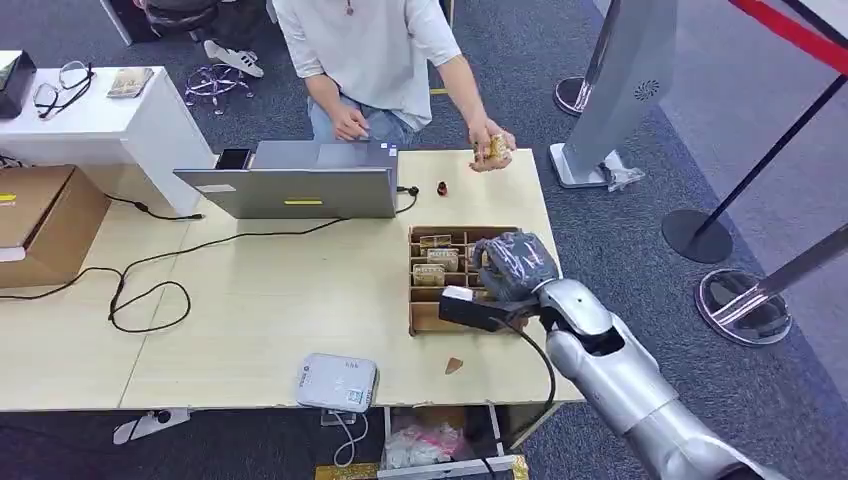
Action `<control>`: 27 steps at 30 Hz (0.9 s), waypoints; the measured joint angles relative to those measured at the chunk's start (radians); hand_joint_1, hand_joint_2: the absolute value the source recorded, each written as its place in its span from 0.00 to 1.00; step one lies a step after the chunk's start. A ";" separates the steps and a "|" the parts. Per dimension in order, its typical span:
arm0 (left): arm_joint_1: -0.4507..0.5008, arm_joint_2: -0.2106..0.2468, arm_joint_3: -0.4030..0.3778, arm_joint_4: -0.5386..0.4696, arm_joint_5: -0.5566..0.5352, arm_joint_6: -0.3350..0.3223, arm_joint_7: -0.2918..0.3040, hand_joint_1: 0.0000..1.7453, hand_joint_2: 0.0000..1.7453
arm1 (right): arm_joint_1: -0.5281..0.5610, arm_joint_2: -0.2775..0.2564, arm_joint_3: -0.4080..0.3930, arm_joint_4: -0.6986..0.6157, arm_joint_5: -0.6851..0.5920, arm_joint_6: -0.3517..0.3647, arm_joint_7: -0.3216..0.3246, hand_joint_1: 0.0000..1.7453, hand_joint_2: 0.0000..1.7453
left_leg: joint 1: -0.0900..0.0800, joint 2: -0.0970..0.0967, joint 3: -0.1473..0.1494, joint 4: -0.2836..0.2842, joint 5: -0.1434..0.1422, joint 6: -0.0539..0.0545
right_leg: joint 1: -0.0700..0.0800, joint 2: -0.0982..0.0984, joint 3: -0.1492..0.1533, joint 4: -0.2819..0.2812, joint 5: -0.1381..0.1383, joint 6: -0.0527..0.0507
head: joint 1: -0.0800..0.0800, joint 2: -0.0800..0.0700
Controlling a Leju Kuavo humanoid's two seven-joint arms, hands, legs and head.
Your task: Pass the card to the sensor for recognition and then transmit it.
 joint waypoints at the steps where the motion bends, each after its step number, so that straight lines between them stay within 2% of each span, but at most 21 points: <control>1: -0.002 0.000 -0.010 0.000 0.000 -0.002 -0.003 0.00 0.00 | 0.000 0.000 0.000 0.000 0.000 -0.002 0.000 1.00 1.00 | 0.000 0.000 0.000 0.000 0.000 0.000 | 0.000 0.000 0.000 0.000 0.000 0.000 | 0.000 0.000; 11: -0.018 0.002 -0.092 0.000 0.000 -0.036 -0.017 0.00 0.00 | 0.004 0.000 -0.021 -0.006 0.010 -0.024 0.000 1.00 1.00 | 0.000 0.000 0.000 0.000 0.000 0.000 | 0.000 0.000 0.000 0.000 0.000 0.000 | 0.000 0.000; 12: -0.020 0.002 -0.100 0.000 0.000 -0.039 -0.018 0.00 0.00 | 0.005 0.000 -0.024 -0.006 0.012 -0.028 0.000 0.91 1.00 | 0.000 0.000 0.000 0.000 0.000 0.000 | 0.000 0.000 0.000 0.000 0.000 0.000 | 0.000 0.000; 14: -0.022 0.002 -0.115 0.000 0.000 -0.045 -0.019 0.00 0.00 | 0.009 0.000 -0.028 -0.008 0.020 -0.032 0.000 0.01 1.00 | 0.000 0.000 0.000 0.000 0.000 0.000 | 0.000 0.000 0.000 0.000 0.000 0.000 | 0.000 0.000; 20: -0.026 0.003 -0.156 0.000 0.001 -0.064 -0.023 0.00 0.00 | 0.022 0.000 -0.045 -0.008 0.034 -0.034 0.002 0.00 1.00 | 0.000 0.000 0.000 0.000 0.000 0.000 | 0.000 0.000 0.000 0.000 0.000 0.000 | 0.000 0.000; 27: -0.027 0.003 -0.168 0.000 0.008 -0.074 -0.025 0.00 0.00 | 0.040 0.000 -0.054 -0.008 0.044 -0.031 0.007 0.00 1.00 | 0.000 -0.001 0.000 0.000 0.000 0.000 | 0.000 0.000 0.000 0.000 0.000 0.000 | 0.000 0.000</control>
